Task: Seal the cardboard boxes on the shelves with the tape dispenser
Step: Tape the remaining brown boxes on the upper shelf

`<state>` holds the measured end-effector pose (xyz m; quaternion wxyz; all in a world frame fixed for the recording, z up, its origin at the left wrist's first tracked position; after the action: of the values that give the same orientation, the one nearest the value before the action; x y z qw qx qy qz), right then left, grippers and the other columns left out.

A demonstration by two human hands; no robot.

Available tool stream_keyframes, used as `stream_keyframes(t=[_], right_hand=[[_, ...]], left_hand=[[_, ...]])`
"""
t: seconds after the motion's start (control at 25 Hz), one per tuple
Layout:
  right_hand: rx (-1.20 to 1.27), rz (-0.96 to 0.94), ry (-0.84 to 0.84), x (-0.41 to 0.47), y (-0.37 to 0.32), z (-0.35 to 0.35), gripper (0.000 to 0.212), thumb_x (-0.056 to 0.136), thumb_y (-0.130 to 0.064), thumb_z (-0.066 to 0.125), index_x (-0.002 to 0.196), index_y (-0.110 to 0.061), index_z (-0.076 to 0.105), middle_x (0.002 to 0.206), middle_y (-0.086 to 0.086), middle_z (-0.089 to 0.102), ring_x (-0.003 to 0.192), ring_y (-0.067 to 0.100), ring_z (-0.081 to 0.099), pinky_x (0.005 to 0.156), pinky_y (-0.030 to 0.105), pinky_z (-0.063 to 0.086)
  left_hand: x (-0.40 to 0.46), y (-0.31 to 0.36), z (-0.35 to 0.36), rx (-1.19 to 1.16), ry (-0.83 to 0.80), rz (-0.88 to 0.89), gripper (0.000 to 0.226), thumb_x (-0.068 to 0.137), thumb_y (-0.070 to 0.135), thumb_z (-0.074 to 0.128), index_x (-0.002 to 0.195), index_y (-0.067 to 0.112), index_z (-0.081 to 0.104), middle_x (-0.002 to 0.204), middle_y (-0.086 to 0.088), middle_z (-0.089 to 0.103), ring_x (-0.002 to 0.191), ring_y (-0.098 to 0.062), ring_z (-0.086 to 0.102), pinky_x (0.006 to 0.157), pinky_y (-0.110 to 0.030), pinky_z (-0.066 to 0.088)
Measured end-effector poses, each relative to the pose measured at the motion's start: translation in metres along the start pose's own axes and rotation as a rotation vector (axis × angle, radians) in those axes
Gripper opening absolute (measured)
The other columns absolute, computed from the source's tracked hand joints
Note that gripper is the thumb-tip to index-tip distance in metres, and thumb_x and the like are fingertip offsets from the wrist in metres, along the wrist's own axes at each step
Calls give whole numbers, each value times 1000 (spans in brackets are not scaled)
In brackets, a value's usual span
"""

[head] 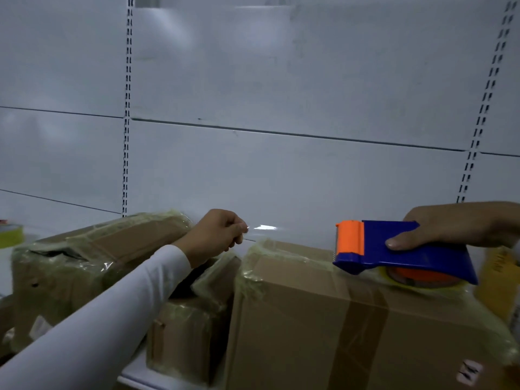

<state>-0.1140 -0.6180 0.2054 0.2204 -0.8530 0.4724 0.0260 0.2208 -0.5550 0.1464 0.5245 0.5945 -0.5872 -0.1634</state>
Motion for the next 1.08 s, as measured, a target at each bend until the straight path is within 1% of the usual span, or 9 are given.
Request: stream_keyframes(t=[0.28,0.44,0.6,0.68,0.76,0.8,0.92,1.0,1.08], right_hand=[[71,79,-56,23,10,11,64,64,-66,67,95,-10,74,88,7,77,71,17,72,63,23,52],[98,80,-72,31,13,12,63,50,-71,73,80,-15,78,82,10,76,65,18,70,60,25,52],[87,90,-99,34,16,14,69,50,-77,75,81,-15,79,83,11,76,66,21,70,63,27,52],[77,84,-102,34,16,15,75,48,-80,77,83,-15,79,84,12,76,68,22,70,65,30,52],[74,77,-109,33,14,16,74,50,-81,76,86,-16,79,88,12,76,72,23,71,68,30,53],[72,74,-114,31,13,17,74,51,-81,76,87,-17,79,89,12,76,73,23,72,68,30,53],[52,77,-115,24,7,20,78,50,-81,74,92,-15,78,92,12,77,75,23,73,67,27,54],[42,85,-89,20,5,20,83,50,-78,72,98,-11,75,93,11,77,76,22,73,65,25,54],[41,85,-50,17,4,19,85,48,-74,71,99,-6,74,91,12,77,71,21,72,61,23,53]], left_hand=[[11,-32,23,7,-97,-97,19,92,10,56,85,-4,66,60,-3,59,54,-17,48,53,-26,41],[8,-43,29,-2,-151,-134,23,93,11,56,75,-2,63,50,1,55,47,-15,43,49,-23,37],[-2,-49,37,10,-199,-174,38,95,22,55,89,-15,62,63,-17,55,48,-19,44,43,-20,36],[-6,-51,35,20,-170,-217,40,94,28,58,95,-12,62,61,-15,57,41,-15,46,41,-19,36],[-10,-51,28,22,-118,-265,34,89,31,65,107,8,49,64,-13,62,40,-15,52,39,-20,40],[-10,-49,22,70,-84,-248,40,86,32,68,112,15,42,70,-13,65,47,-18,58,43,-23,45],[-4,-26,9,152,32,-88,29,89,31,64,106,8,60,87,-13,68,66,-19,67,65,-33,58],[-4,-14,21,102,-45,-98,27,91,33,61,96,8,68,94,-13,69,59,-10,65,56,-25,54],[-7,-7,34,224,-109,-91,21,89,29,64,94,10,70,93,-7,72,59,-6,63,56,-21,50]])
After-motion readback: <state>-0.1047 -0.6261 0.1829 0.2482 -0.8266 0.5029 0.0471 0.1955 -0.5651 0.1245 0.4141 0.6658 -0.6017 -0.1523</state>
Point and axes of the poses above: each hand's wrist, its own x-axis towards the middle knuckle, its own z-axis out of the palm, y = z × x, the point moved 8 cm from there along x, towards the middle knuckle
